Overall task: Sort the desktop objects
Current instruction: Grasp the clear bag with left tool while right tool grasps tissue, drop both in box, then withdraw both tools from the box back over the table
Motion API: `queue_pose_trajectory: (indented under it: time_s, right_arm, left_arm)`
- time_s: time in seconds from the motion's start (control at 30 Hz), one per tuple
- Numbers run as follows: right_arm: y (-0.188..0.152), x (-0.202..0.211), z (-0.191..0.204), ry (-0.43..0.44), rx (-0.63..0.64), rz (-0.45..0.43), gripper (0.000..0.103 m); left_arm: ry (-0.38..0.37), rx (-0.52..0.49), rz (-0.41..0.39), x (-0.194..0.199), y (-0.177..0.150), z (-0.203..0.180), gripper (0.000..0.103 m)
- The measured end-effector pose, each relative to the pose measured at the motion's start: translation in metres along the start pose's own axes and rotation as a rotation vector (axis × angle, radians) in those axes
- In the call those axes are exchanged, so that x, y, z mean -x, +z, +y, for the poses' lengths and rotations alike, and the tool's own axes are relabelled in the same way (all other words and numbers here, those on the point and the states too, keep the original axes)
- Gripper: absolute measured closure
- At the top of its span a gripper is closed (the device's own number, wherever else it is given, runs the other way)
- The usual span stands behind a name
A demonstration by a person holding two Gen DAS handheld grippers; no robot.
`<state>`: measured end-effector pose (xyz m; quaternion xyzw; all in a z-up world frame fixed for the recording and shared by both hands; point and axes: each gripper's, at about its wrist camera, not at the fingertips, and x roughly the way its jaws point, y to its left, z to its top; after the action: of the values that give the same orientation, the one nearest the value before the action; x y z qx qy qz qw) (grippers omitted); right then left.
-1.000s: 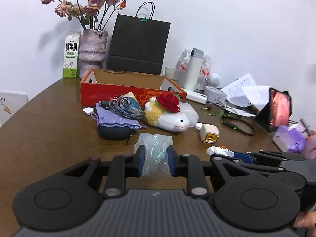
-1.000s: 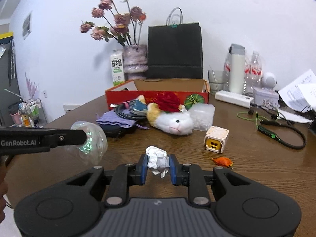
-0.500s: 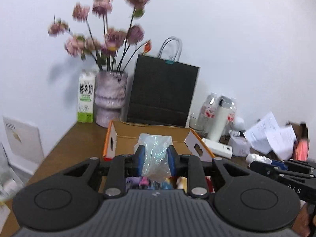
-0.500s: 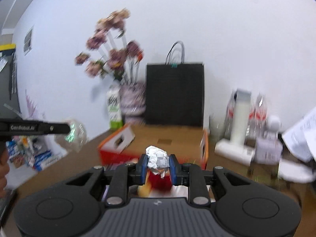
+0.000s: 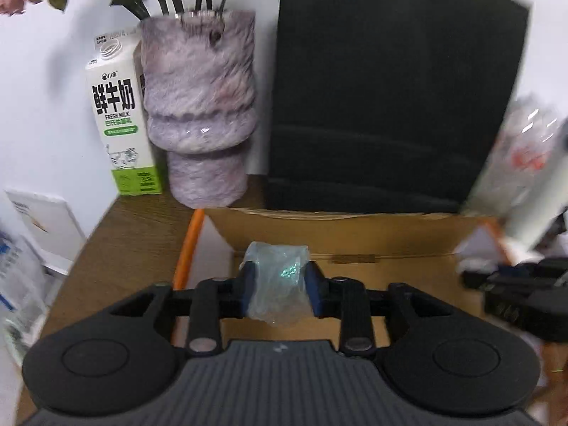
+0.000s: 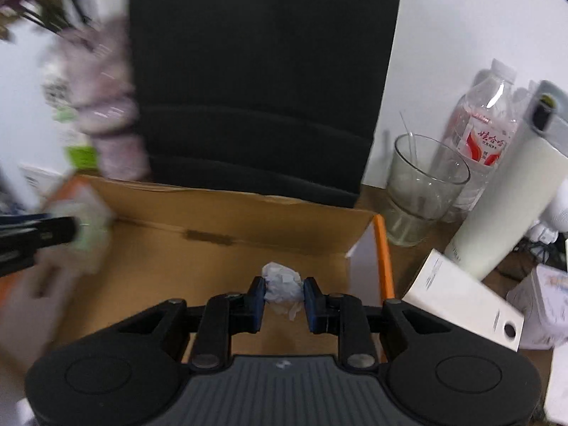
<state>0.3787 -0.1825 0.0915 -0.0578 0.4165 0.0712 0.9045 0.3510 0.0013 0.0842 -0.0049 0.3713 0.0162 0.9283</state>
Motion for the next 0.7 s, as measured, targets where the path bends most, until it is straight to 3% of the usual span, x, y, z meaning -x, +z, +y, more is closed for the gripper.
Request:
queue_pose_trajectory:
  time_s: [0.03,0.13,0.17,0.2,0.27,0.37,0.47,0.53,0.63,0.7]
  right_arm:
    - [0.002,-0.011,-0.001,-0.017,-0.008,0.01,0.077]
    - [0.002,-0.026,-0.006,-0.013,-0.039,0.0,0.07]
    - [0.0,-0.025,-0.007,-0.021,-0.049,-0.017,0.059]
    - [0.0,-0.022,-0.008,-0.02,-0.053,-0.032,0.054]
    - [-0.003,-0.007,-0.011,-0.014,-0.073,-0.08,0.049]
    - [-0.009,0.03,-0.011,-0.002,-0.1,-0.147,0.039]
    - [-0.038,0.08,-0.005,0.056,-0.087,-0.209,0.032]
    - [-0.061,0.111,0.0,0.07,-0.071,-0.245,0.031]
    - [-0.106,0.155,0.007,0.105,-0.095,-0.298,0.021]
    - [-0.146,0.182,0.013,0.148,-0.098,-0.333,0.021]
  left_arm:
    - [0.007,-0.001,0.003,-0.005,-0.001,0.001,0.055]
    - [-0.053,0.012,0.029,-0.01,-0.002,0.01,0.051]
    - [-0.076,0.019,0.009,-0.007,-0.002,0.013,0.035]
    - [-0.079,0.022,-0.009,-0.002,-0.002,0.016,0.027]
    - [-0.043,0.038,-0.038,0.013,-0.002,0.018,0.024]
    - [-0.08,0.122,-0.078,0.055,-0.013,0.03,0.022]
    - [-0.141,0.247,-0.126,0.106,-0.042,0.04,0.009]
    - [-0.19,0.281,-0.14,0.135,-0.068,0.042,0.008]
    - [-0.214,0.224,-0.139,0.174,-0.117,0.031,0.008]
    - [-0.205,0.134,-0.182,0.203,-0.154,0.023,0.006]
